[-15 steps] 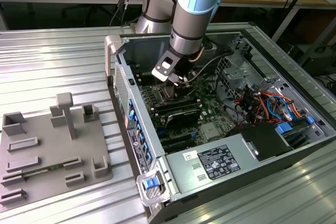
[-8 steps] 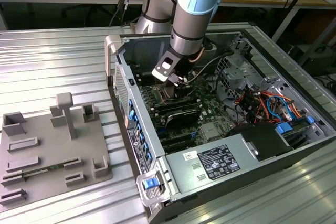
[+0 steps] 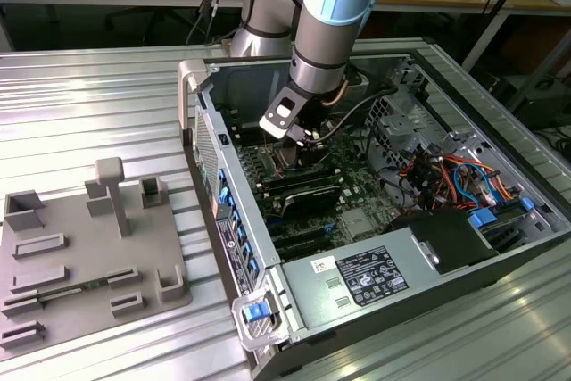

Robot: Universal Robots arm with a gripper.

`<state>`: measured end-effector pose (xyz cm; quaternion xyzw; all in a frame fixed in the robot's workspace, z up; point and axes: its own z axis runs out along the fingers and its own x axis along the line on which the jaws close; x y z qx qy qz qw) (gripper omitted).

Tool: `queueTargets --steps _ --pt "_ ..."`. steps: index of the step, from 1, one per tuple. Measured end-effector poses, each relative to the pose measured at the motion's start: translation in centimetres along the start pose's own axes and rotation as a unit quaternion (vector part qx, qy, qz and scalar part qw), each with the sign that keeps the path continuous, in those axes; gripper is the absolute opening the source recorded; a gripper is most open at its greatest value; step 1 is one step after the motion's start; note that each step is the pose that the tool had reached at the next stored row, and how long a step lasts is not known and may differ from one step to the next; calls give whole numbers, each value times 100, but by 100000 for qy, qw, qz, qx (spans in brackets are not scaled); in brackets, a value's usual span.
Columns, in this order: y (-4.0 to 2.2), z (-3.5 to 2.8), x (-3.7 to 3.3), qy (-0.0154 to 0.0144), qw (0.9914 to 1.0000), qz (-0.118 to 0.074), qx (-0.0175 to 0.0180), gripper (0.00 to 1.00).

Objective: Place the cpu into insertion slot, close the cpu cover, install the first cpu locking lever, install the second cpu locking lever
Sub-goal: 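Place the cpu into insertion slot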

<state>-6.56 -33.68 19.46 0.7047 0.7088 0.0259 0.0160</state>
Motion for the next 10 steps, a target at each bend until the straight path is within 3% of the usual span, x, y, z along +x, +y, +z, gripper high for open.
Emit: queueTargets --steps 4,5,10 --pt "3 8 3 73 100000 0 -57 55" --pt "3 7 3 54 100000 0 -49 61" --pt "2 6 3 17 100000 80 -15 61"
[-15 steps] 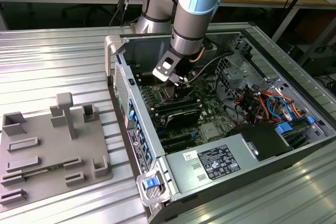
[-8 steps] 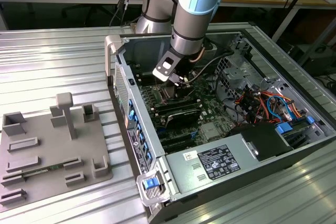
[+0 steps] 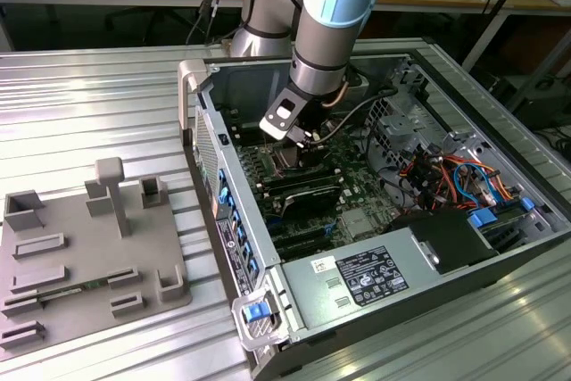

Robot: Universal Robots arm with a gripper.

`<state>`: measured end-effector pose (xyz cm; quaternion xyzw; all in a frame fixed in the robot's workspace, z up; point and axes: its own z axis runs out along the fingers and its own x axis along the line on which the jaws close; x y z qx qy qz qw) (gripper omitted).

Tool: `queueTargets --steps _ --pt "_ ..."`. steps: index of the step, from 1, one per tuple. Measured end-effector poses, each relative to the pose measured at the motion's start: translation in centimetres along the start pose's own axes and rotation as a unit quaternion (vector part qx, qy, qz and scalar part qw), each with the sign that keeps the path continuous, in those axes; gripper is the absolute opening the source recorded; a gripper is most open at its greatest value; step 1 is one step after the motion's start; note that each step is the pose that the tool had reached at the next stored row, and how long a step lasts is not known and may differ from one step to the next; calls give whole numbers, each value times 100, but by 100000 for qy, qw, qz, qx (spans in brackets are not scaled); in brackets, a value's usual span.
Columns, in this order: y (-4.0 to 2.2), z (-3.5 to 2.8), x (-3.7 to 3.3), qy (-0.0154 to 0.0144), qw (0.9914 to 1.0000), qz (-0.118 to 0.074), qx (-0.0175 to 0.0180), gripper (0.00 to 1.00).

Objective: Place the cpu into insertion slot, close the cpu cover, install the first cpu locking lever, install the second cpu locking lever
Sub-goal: 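Place the cpu into insertion slot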

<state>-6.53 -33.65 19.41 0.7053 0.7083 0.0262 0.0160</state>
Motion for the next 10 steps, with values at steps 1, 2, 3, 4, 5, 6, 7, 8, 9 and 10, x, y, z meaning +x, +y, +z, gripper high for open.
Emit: queueTargets --steps 1,2,3,4,5,6,7,8,9,10 --pt "0 0 2 -10 100000 93 -1 61" --pt "0 0 6 -27 100000 243 -6 61" --pt "-1 -1 11 -46 99999 401 -6 61" --pt "0 -1 15 -54 99998 582 -9 61" --pt "0 -1 16 -56 99997 729 -8 61" --pt "0 0 17 -56 99995 958 -11 61" --pt "0 0 18 -57 99995 1010 -16 61" --pt "0 0 18 -61 99994 1073 -18 61" --pt "0 1 17 -75 99992 1235 -17 61" --pt "0 1 18 -81 99991 1328 -19 61"
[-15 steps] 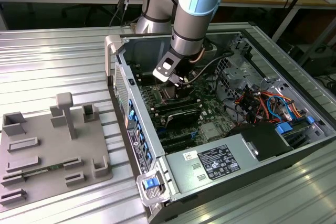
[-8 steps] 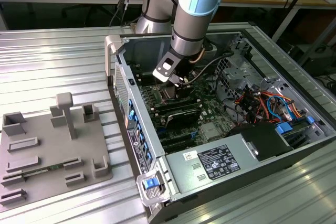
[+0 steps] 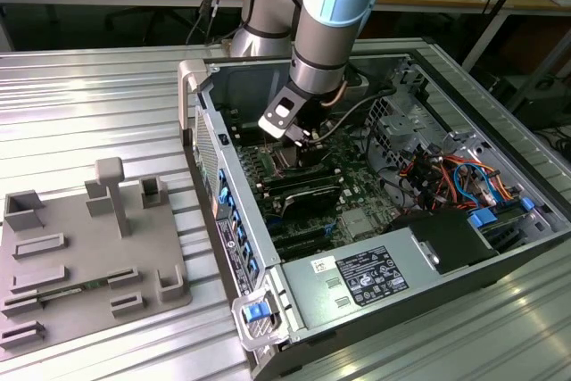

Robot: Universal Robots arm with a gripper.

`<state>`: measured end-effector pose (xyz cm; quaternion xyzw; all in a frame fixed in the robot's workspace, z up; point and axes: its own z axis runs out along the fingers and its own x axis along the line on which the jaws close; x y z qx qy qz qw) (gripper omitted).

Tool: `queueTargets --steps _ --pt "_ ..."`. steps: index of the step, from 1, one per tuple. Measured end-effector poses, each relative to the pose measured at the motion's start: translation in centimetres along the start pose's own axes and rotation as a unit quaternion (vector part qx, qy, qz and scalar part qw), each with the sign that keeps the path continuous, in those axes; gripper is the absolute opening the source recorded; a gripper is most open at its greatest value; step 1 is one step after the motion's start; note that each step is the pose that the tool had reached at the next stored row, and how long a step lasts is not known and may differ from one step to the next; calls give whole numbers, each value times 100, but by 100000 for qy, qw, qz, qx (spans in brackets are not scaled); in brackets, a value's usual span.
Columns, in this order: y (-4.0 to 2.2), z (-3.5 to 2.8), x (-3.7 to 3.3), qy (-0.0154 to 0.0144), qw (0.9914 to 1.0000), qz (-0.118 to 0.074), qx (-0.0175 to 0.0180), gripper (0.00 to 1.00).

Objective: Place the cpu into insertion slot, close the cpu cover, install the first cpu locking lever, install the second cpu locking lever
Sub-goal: 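Place the cpu into insertion slot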

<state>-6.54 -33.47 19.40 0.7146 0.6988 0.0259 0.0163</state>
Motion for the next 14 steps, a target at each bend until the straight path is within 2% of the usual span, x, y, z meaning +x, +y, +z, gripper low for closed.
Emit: queueTargets --steps 7,8,10,14 --pt "0 4 11 26 99998 668 -22 61" --pt "1 6 12 47 99998 701 -46 62" --pt "0 2 9 -27 99998 702 -18 75" --pt "0 2 9 -35 99998 703 -13 75"
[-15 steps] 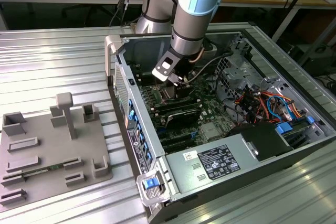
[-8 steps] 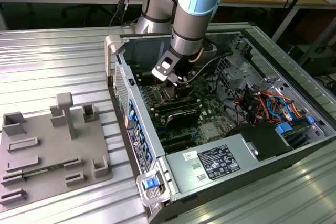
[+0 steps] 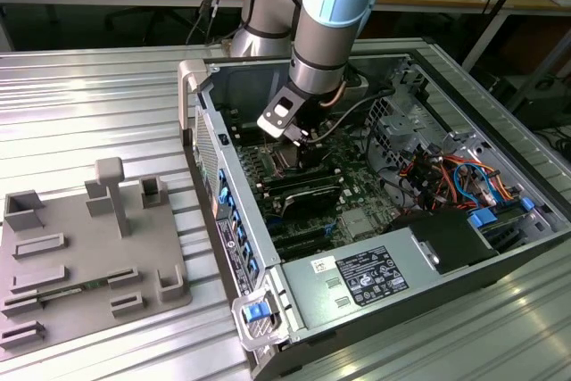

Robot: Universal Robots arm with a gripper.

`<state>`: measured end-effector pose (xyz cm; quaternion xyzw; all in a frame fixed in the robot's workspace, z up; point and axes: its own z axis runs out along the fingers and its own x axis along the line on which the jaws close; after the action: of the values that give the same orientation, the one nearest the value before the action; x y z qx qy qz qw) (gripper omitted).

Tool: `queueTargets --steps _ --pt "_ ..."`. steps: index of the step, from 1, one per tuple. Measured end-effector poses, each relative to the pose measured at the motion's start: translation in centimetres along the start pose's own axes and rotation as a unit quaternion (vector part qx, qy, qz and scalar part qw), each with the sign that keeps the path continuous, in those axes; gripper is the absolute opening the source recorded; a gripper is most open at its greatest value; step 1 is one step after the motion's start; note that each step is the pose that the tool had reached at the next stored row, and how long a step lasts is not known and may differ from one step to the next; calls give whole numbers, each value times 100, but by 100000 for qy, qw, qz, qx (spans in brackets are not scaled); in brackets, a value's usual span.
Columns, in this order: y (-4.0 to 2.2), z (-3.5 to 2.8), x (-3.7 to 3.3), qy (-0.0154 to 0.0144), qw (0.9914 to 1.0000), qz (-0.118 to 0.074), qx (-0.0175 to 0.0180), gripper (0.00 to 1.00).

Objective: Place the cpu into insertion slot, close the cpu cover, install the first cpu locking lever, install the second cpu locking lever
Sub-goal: 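Place the cpu into insertion slot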

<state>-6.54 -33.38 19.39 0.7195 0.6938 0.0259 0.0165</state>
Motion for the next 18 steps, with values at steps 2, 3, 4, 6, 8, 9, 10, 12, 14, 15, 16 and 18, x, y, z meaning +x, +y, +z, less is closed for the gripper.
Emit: queueTargets --steps 2,3,4,6,8,9,10,12,14,15,16,18 --pt "0 0 0 0 100000 -1 -2 75" --pt "0 0 0 0 100000 2 2 75" --pt "0 0 0 0 100000 2 0 75" --pt "0 0 0 -12 100000 2 -1 75" --pt "0 -1 0 -12 100000 0 0 73" --pt "2 0 0 -8 100000 91 7 65" --pt "7 0 2 -59 99997 800 -9 65" --pt "8 0 3 -105 99986 1695 -23 65" --pt "8 -3 2 -134 99986 1695 -8 64" --pt "8 -6 2 -80 99986 1692 -1 64" --pt "8 -7 2 -28 99986 1693 -7 64" --pt "10 -18 4 52 99986 1700 5 62"
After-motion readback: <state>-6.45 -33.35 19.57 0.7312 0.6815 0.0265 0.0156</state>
